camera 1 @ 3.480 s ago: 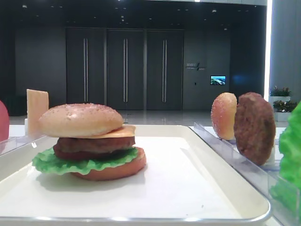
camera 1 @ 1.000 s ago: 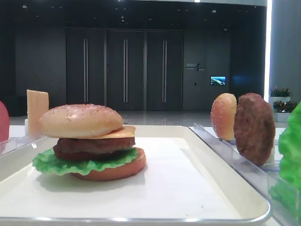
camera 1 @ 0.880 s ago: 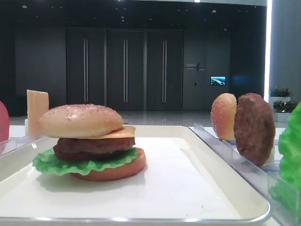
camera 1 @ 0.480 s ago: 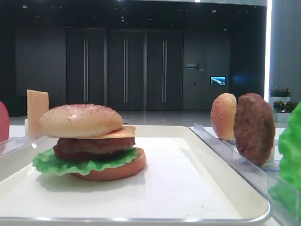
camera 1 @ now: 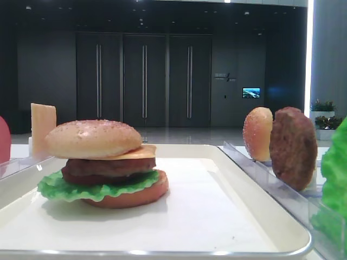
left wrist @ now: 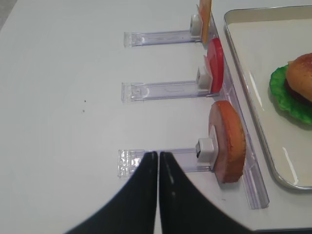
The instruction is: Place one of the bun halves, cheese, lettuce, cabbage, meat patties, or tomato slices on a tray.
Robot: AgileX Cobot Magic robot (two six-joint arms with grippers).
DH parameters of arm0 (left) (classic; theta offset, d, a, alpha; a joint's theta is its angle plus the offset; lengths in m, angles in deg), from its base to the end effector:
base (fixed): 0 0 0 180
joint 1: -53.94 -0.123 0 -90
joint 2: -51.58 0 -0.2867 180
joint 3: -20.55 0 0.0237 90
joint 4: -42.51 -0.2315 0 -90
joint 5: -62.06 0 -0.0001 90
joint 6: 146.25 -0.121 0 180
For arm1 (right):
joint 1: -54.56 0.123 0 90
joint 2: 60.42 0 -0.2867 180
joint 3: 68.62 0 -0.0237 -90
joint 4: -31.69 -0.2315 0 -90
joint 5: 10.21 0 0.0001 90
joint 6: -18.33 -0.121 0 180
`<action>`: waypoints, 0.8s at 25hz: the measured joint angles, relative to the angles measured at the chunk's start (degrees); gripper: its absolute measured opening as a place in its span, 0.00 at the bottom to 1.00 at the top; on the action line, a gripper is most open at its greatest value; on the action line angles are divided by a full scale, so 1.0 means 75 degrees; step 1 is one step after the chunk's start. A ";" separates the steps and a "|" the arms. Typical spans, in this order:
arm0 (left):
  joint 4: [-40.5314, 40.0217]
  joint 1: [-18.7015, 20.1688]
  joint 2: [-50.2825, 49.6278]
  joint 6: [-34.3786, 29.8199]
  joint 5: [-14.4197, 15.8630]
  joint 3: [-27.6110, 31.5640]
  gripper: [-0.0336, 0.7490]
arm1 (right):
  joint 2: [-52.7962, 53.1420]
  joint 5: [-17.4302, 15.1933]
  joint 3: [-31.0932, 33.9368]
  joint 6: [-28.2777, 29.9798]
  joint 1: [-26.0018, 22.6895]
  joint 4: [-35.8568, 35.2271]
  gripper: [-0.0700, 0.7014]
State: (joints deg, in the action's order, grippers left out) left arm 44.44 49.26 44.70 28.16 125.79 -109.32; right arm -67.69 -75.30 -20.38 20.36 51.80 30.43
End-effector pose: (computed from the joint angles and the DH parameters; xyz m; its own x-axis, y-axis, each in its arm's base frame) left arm 0.0008 -0.0036 0.2414 -0.5121 0.0409 -0.8580 -0.0134 0.9984 0.0556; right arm -0.0028 0.0026 0.2482 -0.5090 -0.0017 -0.8608 0.0177 0.9998 -0.0124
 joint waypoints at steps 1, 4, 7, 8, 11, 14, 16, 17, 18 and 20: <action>0.0000 0.0000 0.0000 0.0000 0.0000 0.0000 0.03 | 0.0000 0.0000 0.0000 0.0000 0.0000 0.0000 0.61; 0.0000 0.0000 0.0000 0.0000 0.0000 0.0000 0.03 | 0.0000 0.0000 0.0000 0.0000 0.0000 0.0000 0.61; 0.0000 0.0000 0.0000 0.0000 0.0000 0.0000 0.03 | 0.0000 0.0000 0.0000 0.0000 0.0000 0.0000 0.61; 0.0000 0.0000 0.0000 0.0000 0.0000 0.0000 0.03 | 0.0000 0.0000 0.0000 0.0000 0.0000 0.0000 0.61; 0.0000 0.0000 0.0000 0.0000 0.0000 0.0000 0.03 | 0.0000 0.0000 0.0000 0.0000 0.0000 0.0000 0.61; 0.0000 0.0000 0.0000 0.0000 0.0000 0.0000 0.03 | 0.0000 0.0000 0.0000 0.0000 0.0000 0.0000 0.61; 0.0000 0.0000 0.0000 0.0000 0.0000 0.0000 0.03 | 0.0000 0.0000 0.0000 0.0000 0.0000 0.0000 0.61; 0.0000 0.0000 0.0000 0.0000 0.0000 0.0000 0.03 | 0.0000 0.0000 0.0000 0.0000 0.0000 0.0000 0.61; 0.0000 0.0000 0.0000 0.0000 0.0000 0.0000 0.03 | 0.0000 0.0000 0.0000 0.0000 0.0000 0.0000 0.61; 0.0000 0.0000 0.0000 0.0000 0.0000 0.0000 0.03 | 0.0000 0.0000 0.0000 0.0000 0.0000 0.0000 0.61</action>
State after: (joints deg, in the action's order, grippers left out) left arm 44.44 49.26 44.70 28.16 125.79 -109.32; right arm -67.69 -75.30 -20.38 20.36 51.80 30.43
